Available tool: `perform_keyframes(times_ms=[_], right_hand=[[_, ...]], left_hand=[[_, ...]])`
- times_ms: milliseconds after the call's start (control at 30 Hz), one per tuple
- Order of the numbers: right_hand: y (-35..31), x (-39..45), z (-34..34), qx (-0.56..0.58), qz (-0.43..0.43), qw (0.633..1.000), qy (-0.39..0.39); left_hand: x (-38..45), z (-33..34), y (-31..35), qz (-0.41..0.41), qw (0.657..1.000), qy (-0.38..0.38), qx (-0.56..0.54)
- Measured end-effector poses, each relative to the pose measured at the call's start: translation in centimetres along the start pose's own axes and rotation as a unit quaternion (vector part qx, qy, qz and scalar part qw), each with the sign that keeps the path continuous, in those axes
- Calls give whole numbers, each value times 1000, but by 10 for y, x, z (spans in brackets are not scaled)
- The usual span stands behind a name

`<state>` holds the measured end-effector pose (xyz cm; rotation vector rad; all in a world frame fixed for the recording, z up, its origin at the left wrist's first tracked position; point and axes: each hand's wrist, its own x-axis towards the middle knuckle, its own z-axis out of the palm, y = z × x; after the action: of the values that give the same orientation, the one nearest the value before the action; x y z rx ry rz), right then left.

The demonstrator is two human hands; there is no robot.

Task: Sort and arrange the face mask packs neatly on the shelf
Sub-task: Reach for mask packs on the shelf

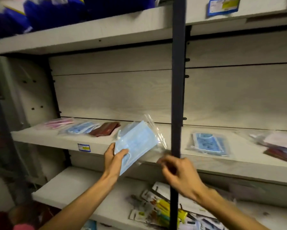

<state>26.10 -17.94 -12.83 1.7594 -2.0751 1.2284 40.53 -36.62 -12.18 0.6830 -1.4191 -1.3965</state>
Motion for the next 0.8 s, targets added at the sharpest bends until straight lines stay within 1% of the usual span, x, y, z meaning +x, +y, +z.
perform_keyframes(times_ms=[67, 133, 167, 233, 300, 367, 433, 500, 567, 600, 633, 700, 733, 800], right_hand=[[-22, 12, 42, 41, 66, 997, -16], [-42, 29, 73, 157, 128, 979, -15], [-51, 39, 85, 216, 146, 966, -1], [-63, 58, 101, 290, 167, 940, 64], [-68, 79, 108, 310, 186, 926, 111], [-69, 102, 110, 314, 210, 918, 122], [-64, 126, 112, 310, 249, 909, 127], [-52, 148, 112, 282, 273, 906, 161], [-36, 163, 107, 213, 287, 911, 206], [-27, 169, 104, 177, 293, 914, 218], [-19, 175, 102, 150, 299, 917, 218], [-5, 184, 98, 99, 315, 925, 189], [1, 188, 98, 69, 324, 927, 175], [13, 192, 99, 23, 343, 921, 183]], left_hand=[[17, -25, -4, -36, 999, -23, -14], [32, -49, -6, -57, 996, -56, -26], [39, -61, -6, -61, 995, -72, -25], [52, -78, -6, -71, 992, -101, -20], [64, -89, -7, -87, 988, -123, -27], [78, -95, -7, -94, 984, -148, -28], [92, -97, -4, -77, 981, -178, -11], [106, -95, -3, -38, 980, -194, 17], [116, -92, 0, 30, 978, -185, 93], [121, -91, 0, 78, 971, -177, 141], [129, -89, 0, 133, 955, -175, 197], [144, -84, 2, 222, 908, -198, 294], [152, -79, 2, 249, 890, -217, 314], [165, -68, 2, 285, 864, -246, 335]])
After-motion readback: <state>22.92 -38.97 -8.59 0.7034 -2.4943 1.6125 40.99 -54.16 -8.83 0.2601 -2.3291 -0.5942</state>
